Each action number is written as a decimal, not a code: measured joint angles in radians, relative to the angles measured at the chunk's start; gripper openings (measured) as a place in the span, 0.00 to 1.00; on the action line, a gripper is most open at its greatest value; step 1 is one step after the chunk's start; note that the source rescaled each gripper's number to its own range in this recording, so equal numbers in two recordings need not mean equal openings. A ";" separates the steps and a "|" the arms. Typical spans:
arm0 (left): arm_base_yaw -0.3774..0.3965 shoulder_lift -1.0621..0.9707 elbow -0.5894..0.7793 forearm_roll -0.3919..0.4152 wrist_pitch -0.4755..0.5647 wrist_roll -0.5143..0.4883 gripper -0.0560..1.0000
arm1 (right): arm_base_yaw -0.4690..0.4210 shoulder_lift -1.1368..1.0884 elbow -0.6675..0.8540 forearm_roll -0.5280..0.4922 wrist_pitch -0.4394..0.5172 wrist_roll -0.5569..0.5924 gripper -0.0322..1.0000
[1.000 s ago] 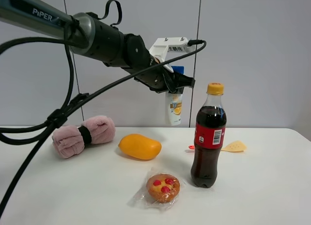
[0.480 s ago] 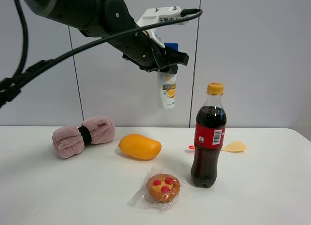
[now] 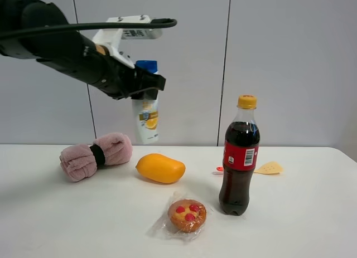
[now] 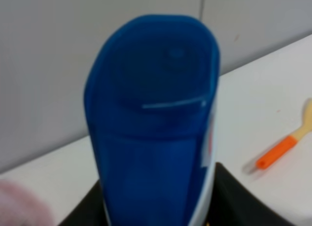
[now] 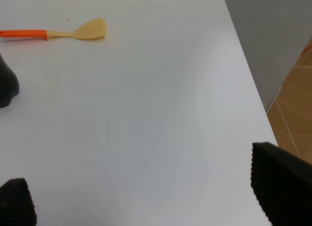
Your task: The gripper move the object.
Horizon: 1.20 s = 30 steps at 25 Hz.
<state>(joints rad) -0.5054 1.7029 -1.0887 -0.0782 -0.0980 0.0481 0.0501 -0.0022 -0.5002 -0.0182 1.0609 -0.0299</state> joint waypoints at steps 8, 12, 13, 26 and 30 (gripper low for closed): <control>0.094 -0.107 0.265 -0.005 -0.137 0.000 0.08 | 0.000 0.000 0.000 0.000 0.000 0.000 1.00; 0.099 -0.111 0.392 -0.008 -0.307 0.000 0.08 | 0.000 0.000 0.000 0.000 0.000 0.000 1.00; 0.099 -0.111 0.422 -0.008 -0.349 -0.001 0.08 | 0.000 0.000 0.000 0.000 0.000 0.000 1.00; 0.099 -0.048 0.561 -0.009 -0.552 -0.030 0.08 | 0.000 0.000 0.000 0.000 0.000 0.000 1.00; 0.099 0.011 0.561 -0.009 -0.599 -0.030 0.08 | 0.000 0.000 0.000 0.000 0.000 0.000 1.00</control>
<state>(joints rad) -0.4064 1.7136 -0.5277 -0.0871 -0.6968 0.0183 0.0501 -0.0022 -0.5002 -0.0182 1.0609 -0.0299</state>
